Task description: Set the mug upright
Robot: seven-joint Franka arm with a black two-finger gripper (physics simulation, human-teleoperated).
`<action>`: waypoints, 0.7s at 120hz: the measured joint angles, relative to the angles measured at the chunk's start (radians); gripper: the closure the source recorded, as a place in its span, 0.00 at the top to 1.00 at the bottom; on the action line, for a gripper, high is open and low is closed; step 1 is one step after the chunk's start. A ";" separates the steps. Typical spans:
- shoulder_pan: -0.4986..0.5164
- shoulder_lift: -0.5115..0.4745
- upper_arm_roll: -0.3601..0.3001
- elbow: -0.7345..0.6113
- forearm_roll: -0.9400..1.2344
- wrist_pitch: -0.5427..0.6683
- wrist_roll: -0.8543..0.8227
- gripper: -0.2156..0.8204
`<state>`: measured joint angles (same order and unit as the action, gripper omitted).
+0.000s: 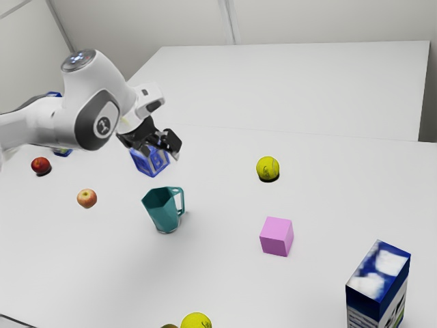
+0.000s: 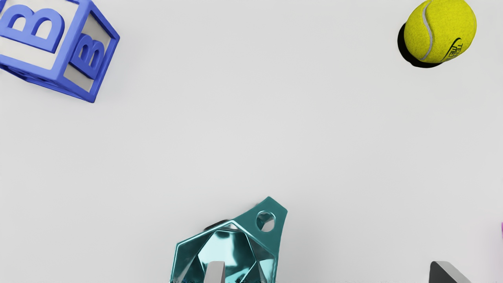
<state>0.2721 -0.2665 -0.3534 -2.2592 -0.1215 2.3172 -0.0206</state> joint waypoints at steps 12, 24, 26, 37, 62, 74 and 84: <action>0.006 0.006 0.000 0.102 -0.001 -0.135 -0.001 0.76; 0.010 0.030 0.004 0.187 -0.001 -0.252 -0.002 0.77; 0.011 0.038 0.004 0.202 -0.001 -0.270 -0.003 0.77; 0.010 0.077 0.008 0.277 0.003 -0.357 -0.004 0.77; -0.119 0.166 0.134 0.415 0.018 -0.492 -0.005 0.78; -0.249 0.208 0.254 0.474 0.038 -0.534 -0.006 0.78; -0.305 0.230 0.306 0.523 0.058 -0.567 -0.007 0.78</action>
<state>-0.0328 -0.0369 -0.0470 -1.7360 -0.0636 1.7503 -0.0272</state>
